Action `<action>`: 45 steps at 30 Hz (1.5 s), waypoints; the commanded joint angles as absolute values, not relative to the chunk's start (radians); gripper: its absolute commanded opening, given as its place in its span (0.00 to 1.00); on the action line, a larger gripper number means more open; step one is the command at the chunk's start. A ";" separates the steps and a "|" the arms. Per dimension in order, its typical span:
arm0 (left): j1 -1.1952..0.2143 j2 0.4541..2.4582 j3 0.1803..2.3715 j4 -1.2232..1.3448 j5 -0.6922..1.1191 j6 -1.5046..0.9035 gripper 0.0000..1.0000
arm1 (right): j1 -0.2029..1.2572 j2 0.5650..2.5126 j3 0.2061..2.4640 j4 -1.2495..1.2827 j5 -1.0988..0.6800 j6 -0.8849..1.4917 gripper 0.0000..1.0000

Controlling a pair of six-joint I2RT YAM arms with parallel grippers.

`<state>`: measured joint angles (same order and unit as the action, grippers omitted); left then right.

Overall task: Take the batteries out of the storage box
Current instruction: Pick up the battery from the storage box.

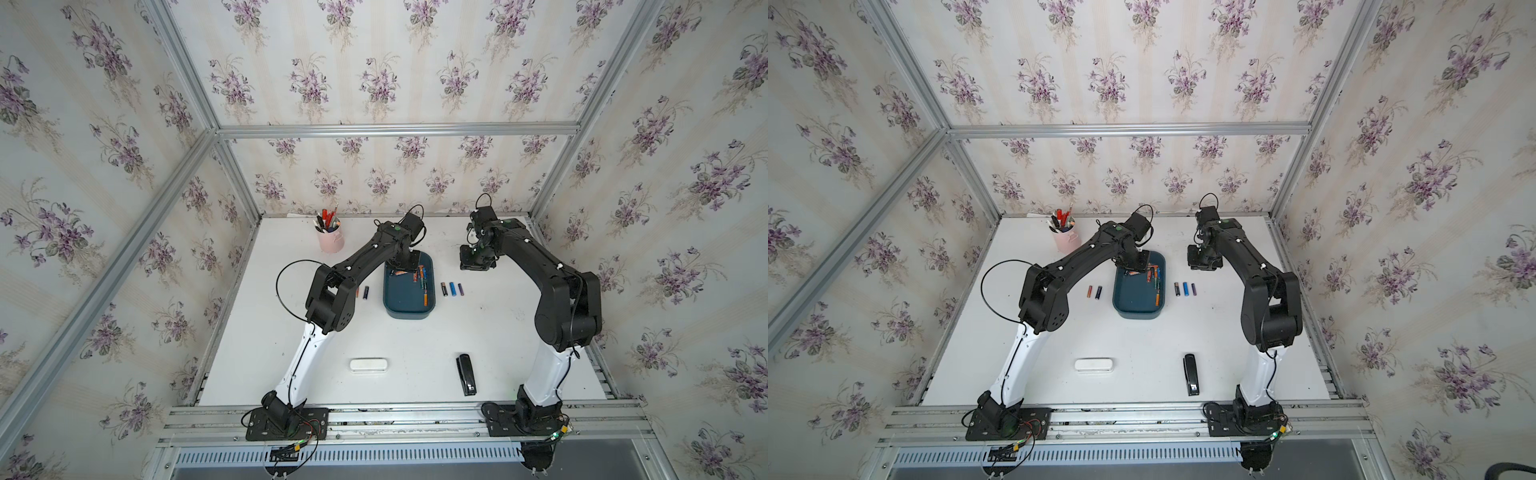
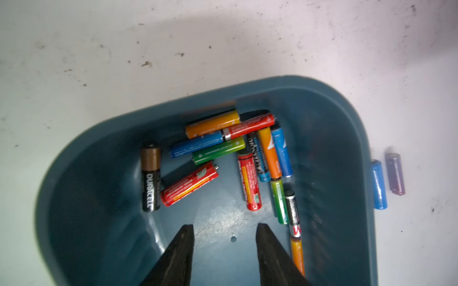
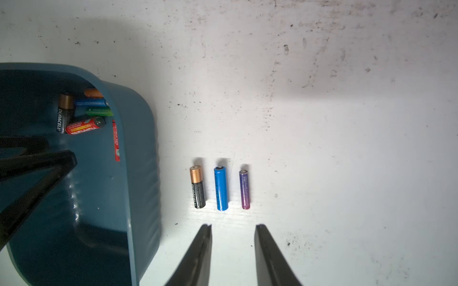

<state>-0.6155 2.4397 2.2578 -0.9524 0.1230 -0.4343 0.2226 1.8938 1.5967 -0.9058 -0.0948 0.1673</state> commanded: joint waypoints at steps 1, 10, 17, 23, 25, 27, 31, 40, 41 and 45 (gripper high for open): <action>-0.619 2.465 2.267 -0.890 0.166 -0.457 0.47 | 0.217 1.883 1.603 -0.930 -0.092 0.156 0.35; -0.631 2.528 2.295 -0.881 0.168 -0.474 0.46 | 0.206 1.874 1.600 -0.938 -0.090 0.146 0.35; -0.637 2.539 2.291 -0.901 0.133 -0.474 0.43 | 0.205 1.874 1.597 -0.937 -0.092 0.144 0.35; -0.638 2.528 2.258 -0.885 0.128 -0.477 0.38 | 0.205 1.873 1.597 -0.937 -0.093 0.143 0.35; -0.638 2.526 2.255 -0.888 0.126 -0.476 0.36 | 0.205 1.871 1.595 -0.939 -0.092 0.144 0.35; -0.638 2.524 2.249 -0.884 0.126 -0.473 0.35 | 0.205 1.870 1.595 -0.938 -0.092 0.144 0.35; -0.638 2.517 2.239 -0.883 0.126 -0.473 0.34 | 0.205 1.871 1.594 -0.936 -0.096 0.145 0.35; -0.635 2.486 2.197 -0.869 0.115 -0.470 0.37 | 0.205 1.870 1.589 -0.935 -0.095 0.146 0.35; -0.636 2.485 2.198 -0.870 0.115 -0.469 0.37 | 0.204 1.870 1.589 -0.936 -0.095 0.146 0.35; -0.637 2.488 2.196 -0.871 0.115 -0.468 0.36 | 0.205 1.867 1.586 -0.934 -0.094 0.146 0.35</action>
<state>-0.6380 2.4962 2.1986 -0.8577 0.1333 -0.4736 0.2047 1.8790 1.5871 -0.9367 -0.0952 0.1532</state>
